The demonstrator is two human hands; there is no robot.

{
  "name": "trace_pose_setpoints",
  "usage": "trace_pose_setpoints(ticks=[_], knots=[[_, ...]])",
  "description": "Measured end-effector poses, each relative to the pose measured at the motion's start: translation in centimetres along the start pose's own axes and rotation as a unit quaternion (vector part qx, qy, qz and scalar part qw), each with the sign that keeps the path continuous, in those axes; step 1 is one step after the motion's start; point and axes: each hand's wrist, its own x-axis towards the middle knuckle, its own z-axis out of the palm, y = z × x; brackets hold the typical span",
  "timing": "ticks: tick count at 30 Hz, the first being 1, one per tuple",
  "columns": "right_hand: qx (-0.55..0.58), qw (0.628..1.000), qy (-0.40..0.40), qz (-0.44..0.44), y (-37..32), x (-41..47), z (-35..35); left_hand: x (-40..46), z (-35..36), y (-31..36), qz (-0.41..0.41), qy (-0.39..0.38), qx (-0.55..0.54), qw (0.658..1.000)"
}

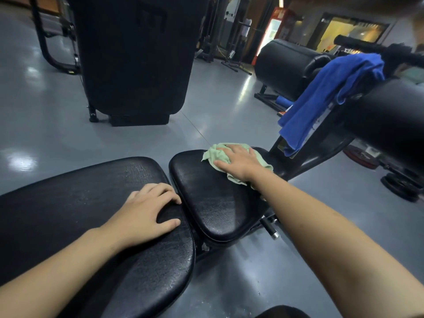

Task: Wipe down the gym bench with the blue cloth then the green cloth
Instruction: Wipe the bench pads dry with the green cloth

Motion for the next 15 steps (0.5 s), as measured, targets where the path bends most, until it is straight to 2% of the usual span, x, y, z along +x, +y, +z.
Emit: trace_pose_setpoints(ticks=[3,6,11,15], knots=[[-0.005,1.0,-0.009,0.021,-1.3,1.2,0.0,0.1,-0.1,-0.2,0.003,-0.003,-0.007,1.0],[-0.003,1.0,-0.013,0.007,-3.4,1.7,0.2,-0.1,-0.1,-0.1,0.005,-0.005,-0.004,1.0],[-0.009,0.996,-0.036,-0.086,-7.4,0.3,0.9,-0.2,0.0,0.1,0.002,0.002,0.001,1.0],[-0.003,0.987,-0.037,-0.156,-7.8,-2.7,1.3,-0.6,-0.1,0.3,0.002,0.011,0.0,1.0]])
